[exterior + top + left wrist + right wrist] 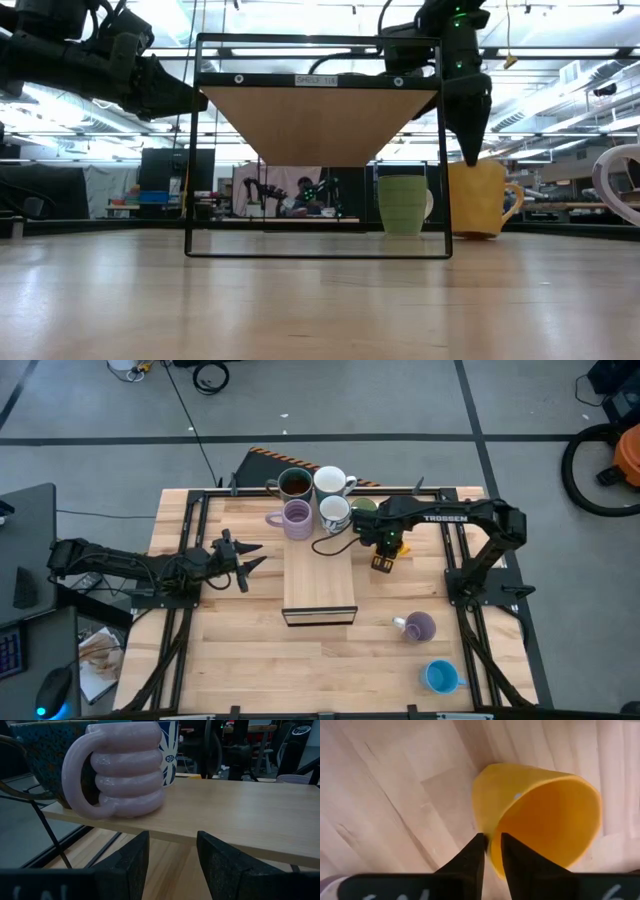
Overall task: Place coffee mugs
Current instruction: Put the yellow mug on the shelf
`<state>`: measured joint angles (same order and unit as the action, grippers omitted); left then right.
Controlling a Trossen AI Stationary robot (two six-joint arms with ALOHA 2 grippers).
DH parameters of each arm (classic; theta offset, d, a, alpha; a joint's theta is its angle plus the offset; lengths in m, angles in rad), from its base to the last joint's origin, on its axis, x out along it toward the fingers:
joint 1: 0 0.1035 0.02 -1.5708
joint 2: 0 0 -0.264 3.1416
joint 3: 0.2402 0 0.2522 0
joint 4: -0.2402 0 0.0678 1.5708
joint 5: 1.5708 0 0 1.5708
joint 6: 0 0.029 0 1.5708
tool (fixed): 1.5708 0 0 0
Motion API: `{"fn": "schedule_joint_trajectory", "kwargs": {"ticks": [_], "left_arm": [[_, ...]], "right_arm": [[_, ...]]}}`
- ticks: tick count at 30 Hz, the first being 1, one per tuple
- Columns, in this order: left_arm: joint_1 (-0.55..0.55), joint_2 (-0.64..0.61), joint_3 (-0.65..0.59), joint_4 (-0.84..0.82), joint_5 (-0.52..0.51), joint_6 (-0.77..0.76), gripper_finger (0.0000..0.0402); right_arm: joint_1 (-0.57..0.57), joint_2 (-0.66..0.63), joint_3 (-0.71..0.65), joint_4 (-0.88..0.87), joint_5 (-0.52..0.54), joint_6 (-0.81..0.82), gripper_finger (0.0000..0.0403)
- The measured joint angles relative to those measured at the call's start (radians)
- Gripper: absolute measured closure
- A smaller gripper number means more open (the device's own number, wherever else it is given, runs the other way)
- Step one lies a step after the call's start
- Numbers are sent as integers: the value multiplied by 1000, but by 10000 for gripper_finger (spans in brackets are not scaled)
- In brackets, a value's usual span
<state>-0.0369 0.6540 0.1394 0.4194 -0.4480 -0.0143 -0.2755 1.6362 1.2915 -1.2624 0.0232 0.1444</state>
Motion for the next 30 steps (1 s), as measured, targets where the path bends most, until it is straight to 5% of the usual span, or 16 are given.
{"fn": "schedule_joint_trajectory", "kwargs": {"ticks": [30], "left_arm": [[0,0,0,-6,0,-9,230]], "right_arm": [[32,-79,-33,46,-5,-31,268]]}}
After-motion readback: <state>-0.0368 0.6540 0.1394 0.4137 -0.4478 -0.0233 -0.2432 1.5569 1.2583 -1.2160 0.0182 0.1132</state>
